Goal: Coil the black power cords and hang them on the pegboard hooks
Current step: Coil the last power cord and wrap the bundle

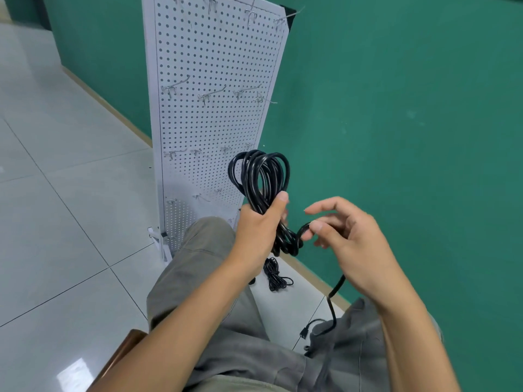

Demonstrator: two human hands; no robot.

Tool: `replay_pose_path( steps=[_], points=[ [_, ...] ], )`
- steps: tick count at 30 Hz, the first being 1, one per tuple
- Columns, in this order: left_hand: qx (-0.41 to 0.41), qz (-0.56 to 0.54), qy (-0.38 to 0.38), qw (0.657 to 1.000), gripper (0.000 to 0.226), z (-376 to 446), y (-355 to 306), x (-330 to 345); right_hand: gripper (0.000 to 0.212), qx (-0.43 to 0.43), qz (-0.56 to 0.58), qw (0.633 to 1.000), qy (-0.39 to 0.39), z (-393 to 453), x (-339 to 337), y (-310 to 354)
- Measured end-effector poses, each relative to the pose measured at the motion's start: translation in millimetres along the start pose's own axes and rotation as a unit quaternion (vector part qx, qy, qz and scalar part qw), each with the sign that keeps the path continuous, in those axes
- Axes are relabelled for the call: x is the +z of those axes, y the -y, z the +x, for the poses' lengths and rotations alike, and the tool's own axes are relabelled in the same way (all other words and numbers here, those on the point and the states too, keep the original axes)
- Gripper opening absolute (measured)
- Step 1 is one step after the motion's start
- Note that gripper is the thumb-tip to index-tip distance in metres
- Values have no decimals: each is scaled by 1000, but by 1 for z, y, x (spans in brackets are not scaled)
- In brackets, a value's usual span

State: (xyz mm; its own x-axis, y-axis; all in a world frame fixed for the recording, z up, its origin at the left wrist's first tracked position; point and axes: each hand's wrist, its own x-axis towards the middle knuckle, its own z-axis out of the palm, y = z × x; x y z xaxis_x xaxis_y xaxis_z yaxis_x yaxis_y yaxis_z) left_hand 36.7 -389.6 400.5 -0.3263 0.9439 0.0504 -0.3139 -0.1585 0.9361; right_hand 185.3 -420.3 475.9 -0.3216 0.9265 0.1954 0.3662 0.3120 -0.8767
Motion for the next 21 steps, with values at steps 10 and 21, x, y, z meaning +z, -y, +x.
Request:
replay_pose_path(
  steps=[10, 21],
  points=[
    [-99, -86, 162, 978, 43, -28, -8, 21, 31, 57, 100, 989, -89, 2, -8, -7],
    [-125, -76, 274, 951, 51, -25, -7, 11, 31, 67, -22, 982, -177, 0, -11, -16]
  ],
)
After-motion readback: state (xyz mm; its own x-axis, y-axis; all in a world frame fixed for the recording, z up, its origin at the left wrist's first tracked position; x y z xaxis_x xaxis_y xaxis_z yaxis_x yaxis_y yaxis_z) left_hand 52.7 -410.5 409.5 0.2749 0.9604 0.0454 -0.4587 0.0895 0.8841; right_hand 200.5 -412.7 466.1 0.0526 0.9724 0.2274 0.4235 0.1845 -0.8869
